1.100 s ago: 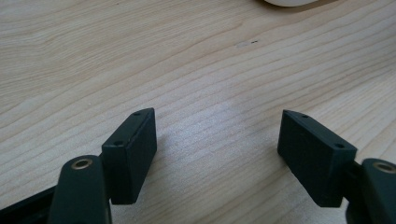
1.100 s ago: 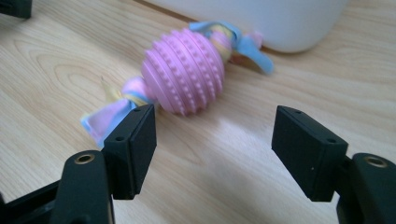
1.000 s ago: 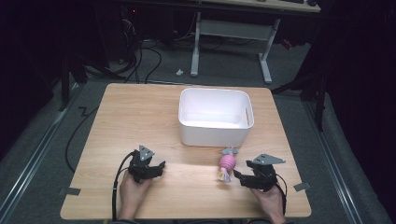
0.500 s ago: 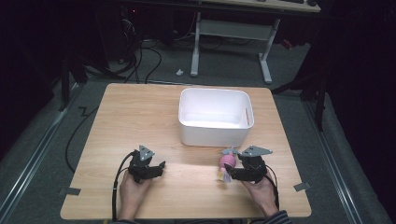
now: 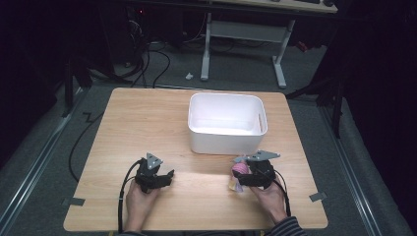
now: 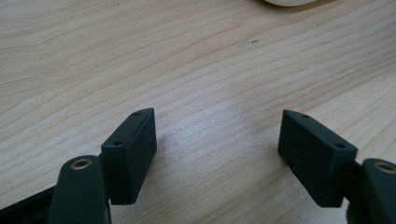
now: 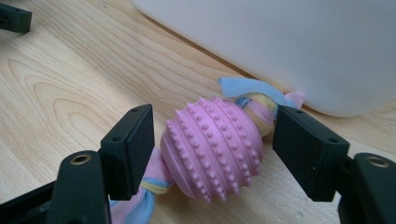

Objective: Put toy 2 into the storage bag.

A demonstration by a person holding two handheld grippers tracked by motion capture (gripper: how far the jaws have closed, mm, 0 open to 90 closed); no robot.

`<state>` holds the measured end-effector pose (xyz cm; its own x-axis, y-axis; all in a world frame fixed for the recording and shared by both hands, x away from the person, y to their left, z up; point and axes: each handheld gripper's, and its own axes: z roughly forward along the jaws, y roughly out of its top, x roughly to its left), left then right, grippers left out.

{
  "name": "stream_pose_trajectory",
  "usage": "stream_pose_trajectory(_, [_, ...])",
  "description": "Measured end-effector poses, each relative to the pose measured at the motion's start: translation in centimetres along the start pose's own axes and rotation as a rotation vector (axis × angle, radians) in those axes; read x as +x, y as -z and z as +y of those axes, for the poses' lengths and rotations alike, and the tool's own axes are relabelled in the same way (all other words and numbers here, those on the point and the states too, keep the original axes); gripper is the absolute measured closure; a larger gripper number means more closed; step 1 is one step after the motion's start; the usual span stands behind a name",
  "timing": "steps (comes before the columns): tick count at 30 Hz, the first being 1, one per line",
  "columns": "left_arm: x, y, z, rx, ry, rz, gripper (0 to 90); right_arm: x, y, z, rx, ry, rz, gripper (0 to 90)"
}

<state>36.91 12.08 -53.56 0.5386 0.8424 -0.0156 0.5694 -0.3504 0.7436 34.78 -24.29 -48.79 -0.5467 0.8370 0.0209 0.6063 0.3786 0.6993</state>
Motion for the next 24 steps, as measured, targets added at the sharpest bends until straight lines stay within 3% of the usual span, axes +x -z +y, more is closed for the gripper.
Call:
stream_pose_trajectory(8, [0.01, 0.00, 0.00, 0.000, -0.001, 0.001, 28.4, -0.07, -0.75, -0.19, 0.027, 0.003, 0.009, 32.9])
stream_pose_trajectory(20, [0.02, 0.01, 0.00, 0.001, -0.002, 0.001, 28.5, 0.12, -0.52, -0.43, 0.019, 0.014, -0.008, 34.0])
stream_pose_trajectory(24, [0.01, 0.01, 0.00, 0.001, -0.002, 0.001, 28.5, -0.03, 0.00, -0.58, 0.018, 0.001, 0.017, 34.0])
